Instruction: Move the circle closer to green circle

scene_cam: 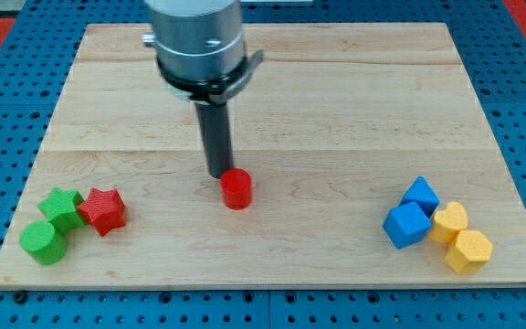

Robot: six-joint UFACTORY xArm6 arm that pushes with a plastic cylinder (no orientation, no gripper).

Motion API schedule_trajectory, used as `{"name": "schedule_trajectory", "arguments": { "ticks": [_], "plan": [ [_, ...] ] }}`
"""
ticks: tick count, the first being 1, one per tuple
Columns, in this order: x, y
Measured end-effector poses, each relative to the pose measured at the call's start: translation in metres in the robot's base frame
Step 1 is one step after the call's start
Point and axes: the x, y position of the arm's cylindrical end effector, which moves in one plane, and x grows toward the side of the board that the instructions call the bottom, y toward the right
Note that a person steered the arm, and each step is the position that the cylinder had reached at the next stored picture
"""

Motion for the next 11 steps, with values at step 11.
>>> {"name": "schedule_trajectory", "arguments": {
  "ticks": [11],
  "plan": [
    [0.088,-0.030]
  ]
}}
